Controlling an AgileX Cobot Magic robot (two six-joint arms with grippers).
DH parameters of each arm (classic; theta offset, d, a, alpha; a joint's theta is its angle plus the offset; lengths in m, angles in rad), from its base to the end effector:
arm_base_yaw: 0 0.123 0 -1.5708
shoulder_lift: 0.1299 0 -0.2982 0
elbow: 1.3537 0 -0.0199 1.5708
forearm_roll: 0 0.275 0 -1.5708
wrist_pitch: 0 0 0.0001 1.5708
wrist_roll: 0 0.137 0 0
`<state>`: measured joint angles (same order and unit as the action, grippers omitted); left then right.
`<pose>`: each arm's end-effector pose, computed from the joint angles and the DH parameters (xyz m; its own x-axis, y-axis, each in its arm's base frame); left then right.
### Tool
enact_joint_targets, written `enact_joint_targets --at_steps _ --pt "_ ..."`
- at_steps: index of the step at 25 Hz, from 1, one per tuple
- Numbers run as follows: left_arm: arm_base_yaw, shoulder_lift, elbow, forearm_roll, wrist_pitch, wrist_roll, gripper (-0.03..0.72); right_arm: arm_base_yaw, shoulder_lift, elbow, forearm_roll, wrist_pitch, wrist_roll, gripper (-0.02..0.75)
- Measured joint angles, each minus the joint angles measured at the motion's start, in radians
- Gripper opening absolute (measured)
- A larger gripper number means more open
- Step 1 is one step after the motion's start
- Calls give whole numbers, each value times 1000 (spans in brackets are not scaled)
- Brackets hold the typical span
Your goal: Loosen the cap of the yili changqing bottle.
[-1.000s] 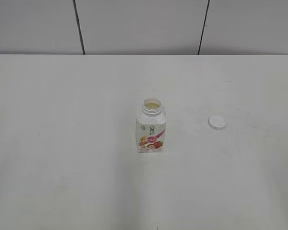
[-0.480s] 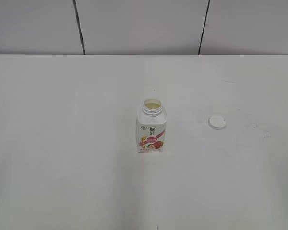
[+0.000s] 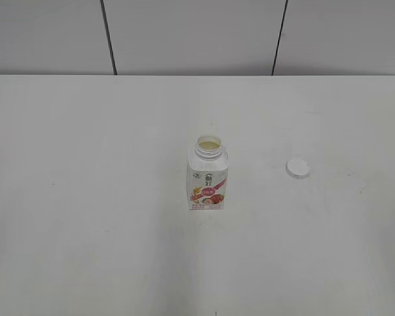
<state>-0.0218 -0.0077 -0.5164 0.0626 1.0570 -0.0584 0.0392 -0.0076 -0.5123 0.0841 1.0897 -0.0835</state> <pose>0.0414 0.0066 0.2745 -0.4293 -0.0182 -0.9030 -0.0393 0.9992 -0.0015 0.0392 0.0117 0.2693 -0.4573 -0.0623 -0.8871 -0.1255 0.9921 -0.0050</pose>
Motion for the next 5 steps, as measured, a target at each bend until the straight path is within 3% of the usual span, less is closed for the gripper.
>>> enact_joint_targets --at_steps 5 --pt "1 0 0 0 0 0 523 0 0 0 0 0 0 587"
